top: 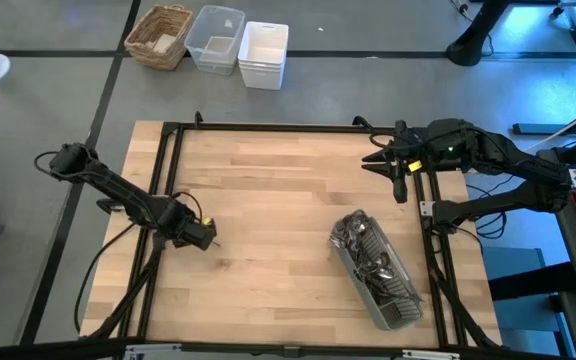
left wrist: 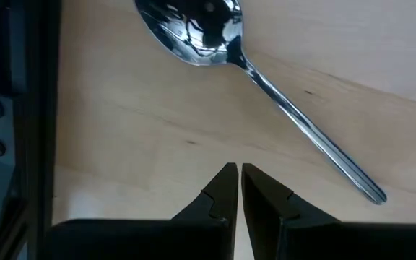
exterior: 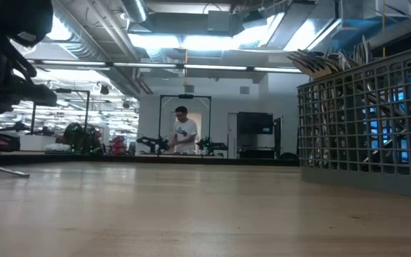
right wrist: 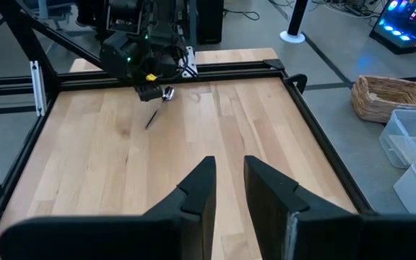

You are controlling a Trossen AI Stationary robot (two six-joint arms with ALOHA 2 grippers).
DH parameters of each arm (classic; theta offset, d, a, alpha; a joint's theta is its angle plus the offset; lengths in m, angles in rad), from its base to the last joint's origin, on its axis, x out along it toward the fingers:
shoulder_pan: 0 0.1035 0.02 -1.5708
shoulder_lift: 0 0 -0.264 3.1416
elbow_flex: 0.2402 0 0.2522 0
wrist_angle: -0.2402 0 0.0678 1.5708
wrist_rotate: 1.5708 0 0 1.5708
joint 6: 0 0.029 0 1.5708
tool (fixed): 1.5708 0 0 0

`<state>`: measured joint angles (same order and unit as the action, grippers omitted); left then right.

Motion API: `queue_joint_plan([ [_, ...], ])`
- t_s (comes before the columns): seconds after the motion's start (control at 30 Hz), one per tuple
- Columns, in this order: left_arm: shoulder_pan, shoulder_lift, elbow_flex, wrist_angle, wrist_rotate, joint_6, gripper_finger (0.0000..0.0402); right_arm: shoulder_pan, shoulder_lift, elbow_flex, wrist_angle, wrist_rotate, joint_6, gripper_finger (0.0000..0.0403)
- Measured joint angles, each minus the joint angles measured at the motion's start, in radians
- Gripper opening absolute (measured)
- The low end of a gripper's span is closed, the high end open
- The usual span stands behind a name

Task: Sort silverware
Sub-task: Put the silver spoon into the gray silverware basket

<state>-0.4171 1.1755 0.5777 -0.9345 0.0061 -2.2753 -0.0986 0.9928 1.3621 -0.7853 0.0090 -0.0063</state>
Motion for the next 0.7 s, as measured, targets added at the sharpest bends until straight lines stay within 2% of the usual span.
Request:
queue_joint_plan([
  [0.4, 0.001, 0.000, 0.000, -0.002, -0.018, 0.023, 0.0015, 0.000, -0.015, 0.000, -0.001, 0.000, 0.000, 0.0076],
  [0.57, 0.001, 0.000, 0.000, -0.001, -0.021, 0.003, 0.0015, 0.000, -0.114, -0.008, -0.053, 0.001, 0.004, 0.0076],
  [0.7, 0.005, 0.000, 0.000, 0.010, -0.021, -0.044, 0.0015, 0.000, -0.240, -0.116, 0.004, 0.002, 0.061, 0.0076],
])
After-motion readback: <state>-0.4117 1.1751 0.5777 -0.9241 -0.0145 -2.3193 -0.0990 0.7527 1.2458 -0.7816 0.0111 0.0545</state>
